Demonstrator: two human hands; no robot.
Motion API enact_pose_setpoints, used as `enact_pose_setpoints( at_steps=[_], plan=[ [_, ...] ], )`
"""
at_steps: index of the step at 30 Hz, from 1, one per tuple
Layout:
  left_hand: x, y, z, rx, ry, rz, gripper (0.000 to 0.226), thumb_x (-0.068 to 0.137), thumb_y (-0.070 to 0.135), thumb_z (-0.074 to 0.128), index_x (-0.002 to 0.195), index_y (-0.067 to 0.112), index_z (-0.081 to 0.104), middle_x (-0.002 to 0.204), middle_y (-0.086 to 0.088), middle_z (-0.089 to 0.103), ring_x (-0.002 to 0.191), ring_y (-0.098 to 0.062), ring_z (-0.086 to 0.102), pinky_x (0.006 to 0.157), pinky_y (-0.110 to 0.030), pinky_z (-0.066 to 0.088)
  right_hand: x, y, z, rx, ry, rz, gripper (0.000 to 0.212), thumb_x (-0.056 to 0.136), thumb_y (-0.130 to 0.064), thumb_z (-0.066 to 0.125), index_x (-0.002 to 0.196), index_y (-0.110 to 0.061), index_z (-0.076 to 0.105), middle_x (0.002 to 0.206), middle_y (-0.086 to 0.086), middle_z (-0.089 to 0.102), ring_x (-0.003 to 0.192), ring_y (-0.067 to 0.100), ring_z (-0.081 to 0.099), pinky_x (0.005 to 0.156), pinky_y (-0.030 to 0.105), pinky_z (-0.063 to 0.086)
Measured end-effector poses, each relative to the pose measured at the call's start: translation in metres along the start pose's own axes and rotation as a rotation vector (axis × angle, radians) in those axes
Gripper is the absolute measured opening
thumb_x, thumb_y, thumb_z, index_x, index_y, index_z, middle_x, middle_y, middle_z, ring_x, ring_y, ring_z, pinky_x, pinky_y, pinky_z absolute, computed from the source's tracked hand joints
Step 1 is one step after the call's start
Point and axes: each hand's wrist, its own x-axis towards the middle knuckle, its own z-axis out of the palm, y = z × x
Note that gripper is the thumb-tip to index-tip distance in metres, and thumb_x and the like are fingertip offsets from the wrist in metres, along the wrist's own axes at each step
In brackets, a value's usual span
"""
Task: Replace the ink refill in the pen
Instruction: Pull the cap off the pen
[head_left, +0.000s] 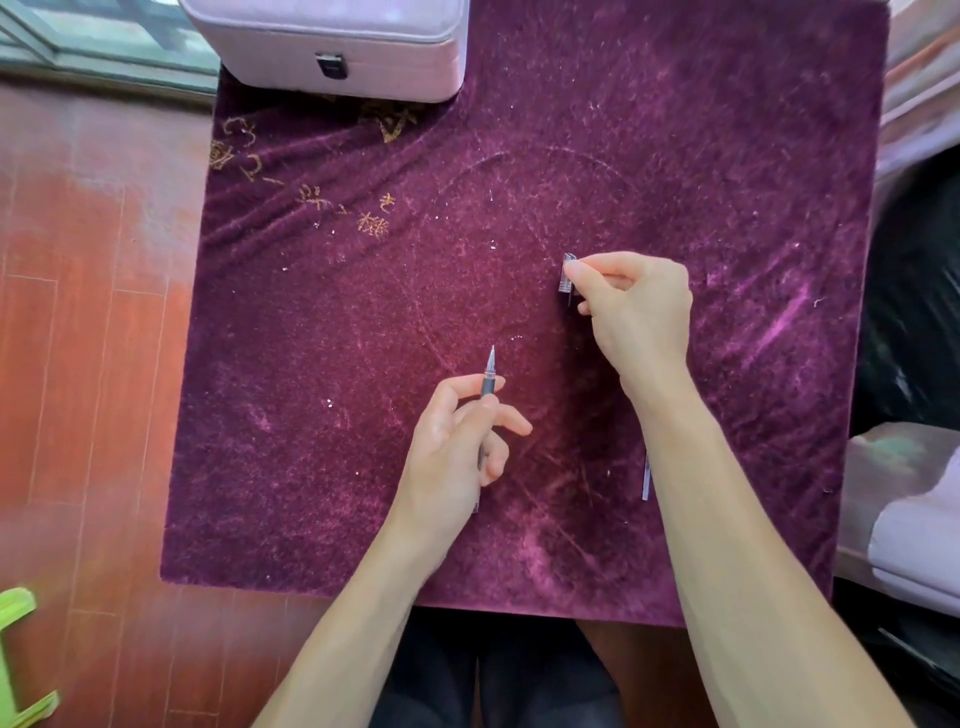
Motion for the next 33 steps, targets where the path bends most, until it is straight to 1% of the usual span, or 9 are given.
enact_pose_setpoints(
  at_steps=[4, 6, 11, 15, 25, 27, 29, 31, 33],
  plan=[
    [0.000, -0.003, 0.000, -0.009, 0.018, -0.024, 0.023, 0.100, 0.027, 0.050, 0.118, 0.024, 0.063, 0.086, -0.005, 0.075, 0.049, -0.007, 0.046, 0.050, -0.020, 0.042, 0.001, 0.000, 0.003, -0.060, 0.034, 0.036, 0.024, 0.089, -0.040, 0.080, 0.067, -0.035, 0.074, 0.062, -0.015, 0.076, 0.058, 0.000, 0.073, 0.062, 0.016, 0.054],
    [0.000, -0.005, 0.000, -0.015, 0.025, -0.034, 0.024, 0.100, 0.027, 0.050, 0.119, 0.022, 0.063, 0.085, -0.004, 0.075, 0.048, -0.007, 0.045, 0.049, -0.022, 0.041, 0.000, 0.001, 0.004, -0.065, 0.041, 0.057, 0.026, 0.088, -0.042, 0.080, 0.065, -0.034, 0.073, 0.061, -0.016, 0.075, 0.057, 0.001, 0.074, 0.063, 0.020, 0.056],
    [0.000, -0.007, 0.001, -0.037, 0.034, -0.035, 0.023, 0.100, 0.028, 0.051, 0.118, 0.026, 0.064, 0.083, -0.004, 0.074, 0.048, -0.007, 0.045, 0.049, -0.023, 0.041, -0.001, 0.002, 0.002, -0.078, 0.046, 0.078, 0.016, 0.088, -0.039, 0.079, 0.079, -0.027, 0.081, 0.069, -0.011, 0.076, 0.069, 0.010, 0.077, 0.076, 0.031, 0.063],
    [0.000, -0.007, 0.002, -0.042, 0.033, -0.025, 0.023, 0.101, 0.029, 0.051, 0.118, 0.029, 0.066, 0.081, -0.003, 0.072, 0.049, -0.008, 0.045, 0.049, -0.022, 0.041, -0.003, 0.004, 0.001, -0.067, 0.045, 0.066, 0.014, 0.089, -0.036, 0.078, 0.086, -0.023, 0.083, 0.072, -0.011, 0.076, 0.068, 0.009, 0.074, 0.078, 0.033, 0.063],
    [-0.005, -0.013, 0.008, 0.019, 0.045, 0.014, 0.021, 0.104, 0.026, 0.051, 0.120, 0.027, 0.065, 0.081, 0.001, 0.071, 0.048, -0.005, 0.046, 0.050, -0.020, 0.043, -0.006, 0.006, -0.003, -0.008, 0.074, 0.029, 0.012, 0.093, -0.031, 0.076, 0.093, -0.023, 0.084, 0.075, -0.012, 0.077, 0.070, 0.006, 0.073, 0.086, 0.039, 0.064],
    [-0.007, -0.013, 0.008, 0.049, 0.056, 0.024, 0.020, 0.106, 0.026, 0.051, 0.122, 0.024, 0.062, 0.082, 0.001, 0.072, 0.049, -0.004, 0.047, 0.051, -0.017, 0.043, -0.013, 0.006, -0.010, 0.047, 0.100, 0.008, 0.011, 0.094, -0.032, 0.075, 0.091, -0.025, 0.083, 0.073, -0.012, 0.077, 0.068, 0.002, 0.071, 0.084, 0.036, 0.064],
    [-0.010, -0.011, 0.009, 0.054, 0.064, 0.025, 0.019, 0.106, 0.027, 0.051, 0.121, 0.019, 0.060, 0.082, 0.001, 0.073, 0.050, -0.004, 0.047, 0.050, -0.016, 0.043, -0.029, 0.006, -0.020, 0.141, 0.093, -0.007, 0.014, 0.095, -0.034, 0.073, 0.086, -0.030, 0.082, 0.072, -0.012, 0.077, 0.063, -0.002, 0.066, 0.069, 0.026, 0.061],
    [-0.013, -0.007, 0.011, 0.052, 0.056, 0.026, 0.018, 0.106, 0.028, 0.051, 0.117, 0.016, 0.060, 0.082, 0.001, 0.074, 0.050, -0.005, 0.048, 0.049, -0.016, 0.042, -0.056, 0.010, -0.027, 0.221, 0.018, 0.012, 0.018, 0.096, -0.039, 0.072, 0.086, -0.031, 0.083, 0.076, -0.011, 0.078, 0.061, -0.005, 0.063, 0.060, 0.015, 0.051],
    [-0.018, -0.005, 0.013, 0.047, 0.044, 0.026, 0.019, 0.106, 0.028, 0.051, 0.116, 0.015, 0.060, 0.081, 0.001, 0.074, 0.049, -0.005, 0.048, 0.048, -0.017, 0.041, -0.087, 0.017, -0.030, 0.252, -0.120, 0.051, 0.016, 0.098, -0.040, 0.072, 0.092, -0.032, 0.085, 0.083, -0.012, 0.080, 0.065, -0.007, 0.065, 0.061, 0.010, 0.050]
  ],
)
